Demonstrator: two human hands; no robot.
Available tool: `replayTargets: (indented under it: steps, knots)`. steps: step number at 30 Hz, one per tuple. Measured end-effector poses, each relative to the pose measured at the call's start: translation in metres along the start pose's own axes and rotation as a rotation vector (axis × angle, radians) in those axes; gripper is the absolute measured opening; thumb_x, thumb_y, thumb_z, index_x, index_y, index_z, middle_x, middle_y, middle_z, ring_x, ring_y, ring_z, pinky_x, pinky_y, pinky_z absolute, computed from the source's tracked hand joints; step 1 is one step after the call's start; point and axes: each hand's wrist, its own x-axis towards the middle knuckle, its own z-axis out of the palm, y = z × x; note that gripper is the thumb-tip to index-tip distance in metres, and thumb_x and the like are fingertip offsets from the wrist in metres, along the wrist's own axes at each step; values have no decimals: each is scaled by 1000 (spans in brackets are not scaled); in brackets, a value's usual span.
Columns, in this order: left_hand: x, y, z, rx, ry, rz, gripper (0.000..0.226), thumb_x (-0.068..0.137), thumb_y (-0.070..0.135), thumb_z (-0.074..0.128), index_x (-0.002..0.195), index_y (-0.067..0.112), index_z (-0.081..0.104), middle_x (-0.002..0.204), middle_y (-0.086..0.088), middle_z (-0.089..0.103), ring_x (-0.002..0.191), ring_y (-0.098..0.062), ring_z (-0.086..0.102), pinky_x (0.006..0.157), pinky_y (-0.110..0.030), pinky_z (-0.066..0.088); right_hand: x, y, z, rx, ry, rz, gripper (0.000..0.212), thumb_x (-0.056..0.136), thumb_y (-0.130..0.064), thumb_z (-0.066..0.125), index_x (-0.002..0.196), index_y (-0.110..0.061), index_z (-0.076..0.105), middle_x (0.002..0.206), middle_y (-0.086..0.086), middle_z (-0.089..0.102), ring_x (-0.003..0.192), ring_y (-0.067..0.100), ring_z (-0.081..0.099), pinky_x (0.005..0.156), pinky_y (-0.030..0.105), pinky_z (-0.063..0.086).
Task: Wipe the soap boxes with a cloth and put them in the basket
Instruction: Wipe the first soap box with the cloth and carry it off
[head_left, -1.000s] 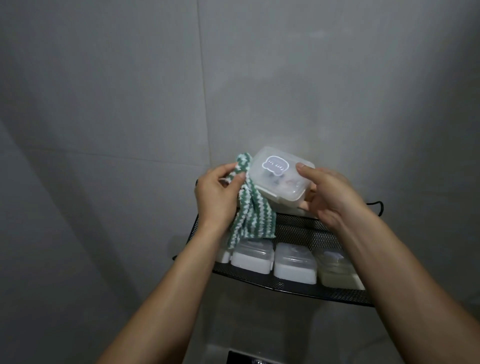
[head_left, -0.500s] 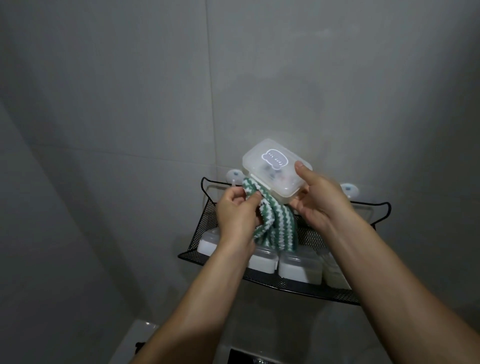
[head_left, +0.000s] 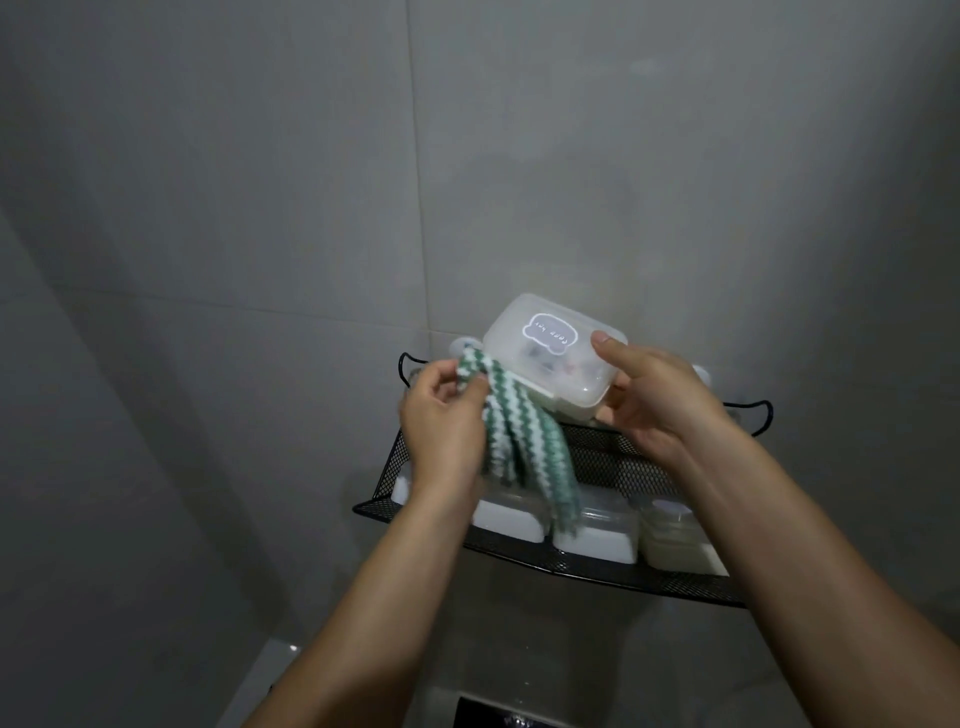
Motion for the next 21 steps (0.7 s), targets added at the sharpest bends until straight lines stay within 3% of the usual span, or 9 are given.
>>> replayTargets:
  steps: [2,4,9,13,16,19,21]
  knots:
    - [16,7,-7,14,1,24,22,88,-1,65,85,21,70,83,-2,74,72,-15,68,60,-24,55,-4,1,-4,-31,-32,43,10,92,-13,66,100,-7,62,88,13,73,67,20,71,52,34,60]
    - [28,14,-11,1,-98,-1,26,90,-1,64,84,23,74,84,0,76,74,-15,71,66,-28,59,-7,2,-6,-72,-63,82,10,91,-13,66,100,-7,64,89,14,73,70,21,70,50,32,59]
    - [40,21,-22,-45,-364,-191,19,94,3,60,100,12,75,88,-12,76,71,-17,72,63,-27,58,-11,0,-10,-6,-39,122,11,91,-12,67,99,-6,64,94,16,73,69,22,73,55,38,62]
    - [35,14,-25,-219,-393,-369,22,95,7,58,113,-2,67,88,-14,73,70,-19,68,66,-30,59,-10,-1,-11,26,-14,62,15,93,-13,65,107,-12,62,92,9,70,66,18,72,49,36,59]
    - [30,13,-26,-259,-468,-390,33,85,20,70,110,-1,69,89,-11,73,73,-19,68,70,-32,59,-10,-3,-11,-97,22,-67,21,97,-16,61,117,-23,60,92,3,66,59,12,66,46,30,55]
    - [29,15,-25,-201,-451,-366,37,72,19,77,102,0,68,86,-13,71,71,-20,69,67,-31,59,-10,-2,-9,-251,11,-161,18,100,-19,57,115,-15,66,97,3,66,60,11,62,46,25,51]
    - [28,16,-24,-189,-406,-371,36,73,16,77,103,-3,67,85,-14,70,70,-21,68,66,-31,59,-10,0,-9,-307,10,-184,22,100,-20,58,115,-8,68,94,5,68,64,13,62,51,26,53]
